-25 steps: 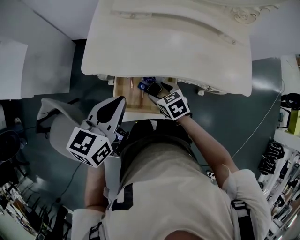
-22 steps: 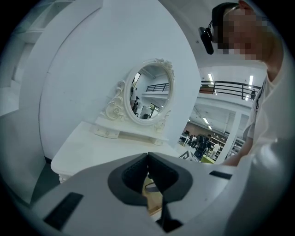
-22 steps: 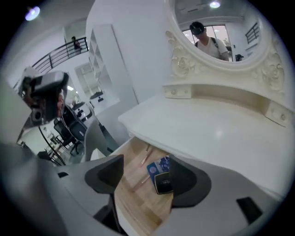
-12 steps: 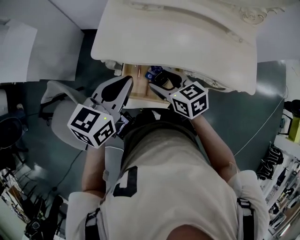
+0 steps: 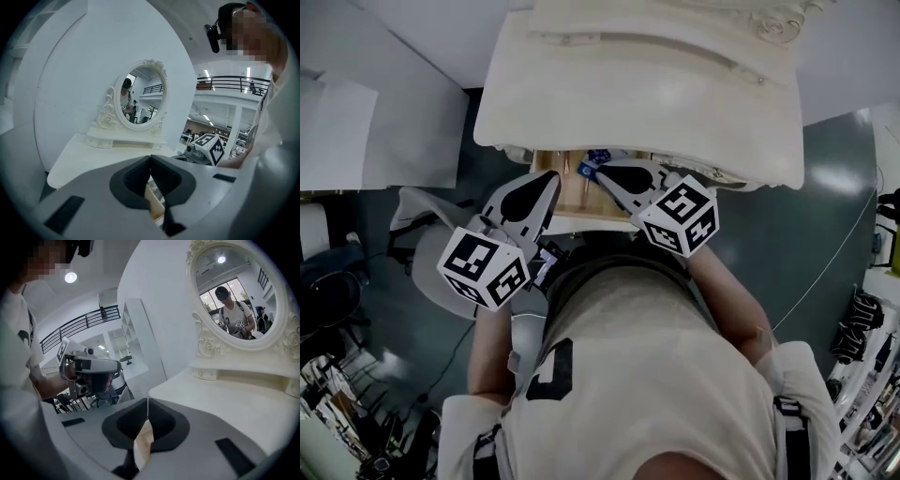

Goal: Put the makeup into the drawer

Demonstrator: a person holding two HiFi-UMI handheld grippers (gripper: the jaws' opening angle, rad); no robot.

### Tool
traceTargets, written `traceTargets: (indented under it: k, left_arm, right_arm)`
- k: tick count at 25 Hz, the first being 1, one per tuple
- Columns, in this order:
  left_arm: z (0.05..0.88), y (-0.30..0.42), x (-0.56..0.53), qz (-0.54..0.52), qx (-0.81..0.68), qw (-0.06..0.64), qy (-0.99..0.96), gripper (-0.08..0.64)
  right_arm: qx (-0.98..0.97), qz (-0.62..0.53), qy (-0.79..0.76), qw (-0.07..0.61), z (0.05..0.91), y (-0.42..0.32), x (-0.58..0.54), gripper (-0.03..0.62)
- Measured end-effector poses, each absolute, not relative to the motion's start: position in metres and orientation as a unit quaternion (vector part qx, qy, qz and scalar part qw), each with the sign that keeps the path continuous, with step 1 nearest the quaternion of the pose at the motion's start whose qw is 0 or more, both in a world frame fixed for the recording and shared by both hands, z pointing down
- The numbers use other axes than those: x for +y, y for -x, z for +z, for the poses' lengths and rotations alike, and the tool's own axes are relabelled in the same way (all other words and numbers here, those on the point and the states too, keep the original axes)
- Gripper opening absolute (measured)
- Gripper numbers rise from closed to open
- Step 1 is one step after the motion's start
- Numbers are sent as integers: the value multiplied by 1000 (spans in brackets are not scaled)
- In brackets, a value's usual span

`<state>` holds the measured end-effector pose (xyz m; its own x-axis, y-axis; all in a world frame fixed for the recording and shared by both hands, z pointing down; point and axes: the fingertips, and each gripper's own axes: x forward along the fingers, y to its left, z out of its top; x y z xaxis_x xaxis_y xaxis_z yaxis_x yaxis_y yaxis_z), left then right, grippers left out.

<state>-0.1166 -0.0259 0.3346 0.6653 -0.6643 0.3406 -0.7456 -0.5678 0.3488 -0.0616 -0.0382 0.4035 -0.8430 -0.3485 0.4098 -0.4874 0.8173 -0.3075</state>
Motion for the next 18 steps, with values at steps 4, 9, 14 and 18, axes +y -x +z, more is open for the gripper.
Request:
traceTargets:
  k: [4, 9, 14, 18]
  left_arm:
    - [326, 78, -21, 93, -389, 217, -891, 58]
    - [314, 32, -18, 102, -381, 193, -898, 58]
    - [315, -3, -11, 110, -368, 194, -903, 58]
    - [316, -31, -2, 121, -359, 189, -906, 58]
  right_arm:
    - [-941, 201, -222, 157, 386, 30, -31, 32]
    - [-948, 181, -223, 139, 361, -10, -19, 32]
    - [-944, 185, -243, 126, 358, -53, -11, 29]
    - [-940, 198, -257, 106, 355, -87, -2, 29]
